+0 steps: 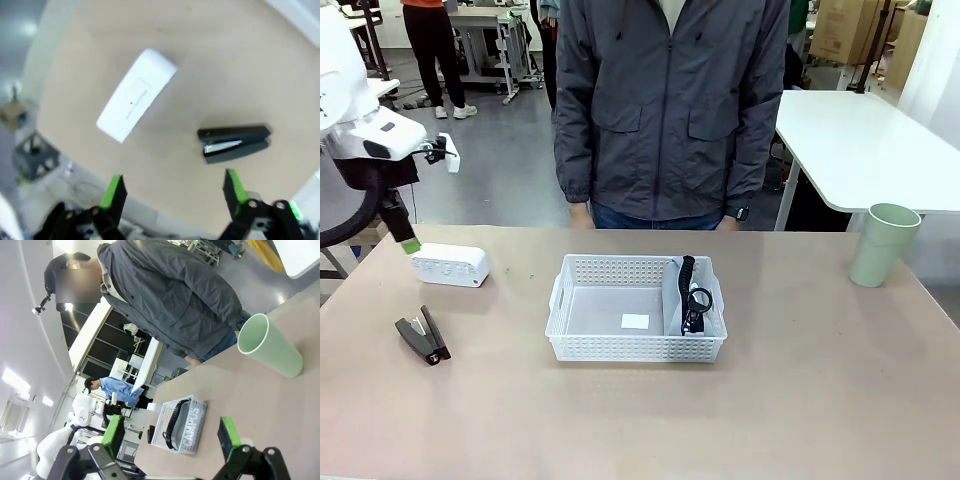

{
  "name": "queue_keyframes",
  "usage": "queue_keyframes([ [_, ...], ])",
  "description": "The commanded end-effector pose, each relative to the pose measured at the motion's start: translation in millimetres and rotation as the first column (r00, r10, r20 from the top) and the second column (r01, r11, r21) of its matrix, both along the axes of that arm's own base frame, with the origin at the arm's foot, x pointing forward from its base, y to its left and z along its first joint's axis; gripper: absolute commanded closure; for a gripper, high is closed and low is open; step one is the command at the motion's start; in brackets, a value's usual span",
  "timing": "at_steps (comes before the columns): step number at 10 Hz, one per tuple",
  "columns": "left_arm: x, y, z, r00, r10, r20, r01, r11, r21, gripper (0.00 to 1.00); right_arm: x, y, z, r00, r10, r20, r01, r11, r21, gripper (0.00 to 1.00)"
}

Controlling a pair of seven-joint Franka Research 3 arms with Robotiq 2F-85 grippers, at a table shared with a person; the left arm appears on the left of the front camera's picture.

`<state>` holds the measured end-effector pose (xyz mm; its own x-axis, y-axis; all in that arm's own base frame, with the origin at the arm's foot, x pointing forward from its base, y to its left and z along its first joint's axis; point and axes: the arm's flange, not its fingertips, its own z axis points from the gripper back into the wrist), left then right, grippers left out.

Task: Efficiently arrange items inside the basket to fit them all.
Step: Pick up the Digital clock and place it inside the Organizing basket.

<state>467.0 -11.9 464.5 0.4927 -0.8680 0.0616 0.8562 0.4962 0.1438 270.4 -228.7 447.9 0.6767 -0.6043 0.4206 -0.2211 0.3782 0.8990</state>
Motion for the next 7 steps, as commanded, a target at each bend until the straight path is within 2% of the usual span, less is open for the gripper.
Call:
queue_keyframes([
  [1,5,9,5,0.877,-0.48,0.041,0.48,0.877,0.01,0.0,-1,-1,1,1.0,0.0,0.015,0.0,1.0,0.007,0.0],
  [2,7,8,5,0.805,-0.588,0.076,0.591,0.806,-0.025,0.0,-1,-1,1,1.0,0.0,0.015,0.0,1.0,0.007,0.0],
  [3,9,5,4,0.749,-0.653,0.113,0.659,0.751,-0.03,0.0,-1,-1,1,1.0,0.0,0.015,0.0,1.0,0.007,0.0],
  [4,14,0,4,0.735,-0.668,0.113,0.675,0.736,-0.04,0.0,-1,-1,1,1.0,0.0,0.015,0.0,1.0,0.007,0.0],
  [5,21,-5,3,0.738,-0.672,0.066,0.675,0.736,-0.048,0.0,-1,-1,1,1.0,0.0,0.015,0.0,1.0,0.007,0.0],
  [6,30,-8,5,0.808,-0.587,0.046,0.589,0.803,-0.086,0.0,-1,-1,1,1.0,0.0,0.015,0.0,1.0,0.007,0.0],
  [7,10,-14,6,0.756,-0.646,0.101,0.649,0.761,0.01,0.0,-1,-1,1,1.0,0.0,0.015,0.0,1.0,0.007,0.0],
])
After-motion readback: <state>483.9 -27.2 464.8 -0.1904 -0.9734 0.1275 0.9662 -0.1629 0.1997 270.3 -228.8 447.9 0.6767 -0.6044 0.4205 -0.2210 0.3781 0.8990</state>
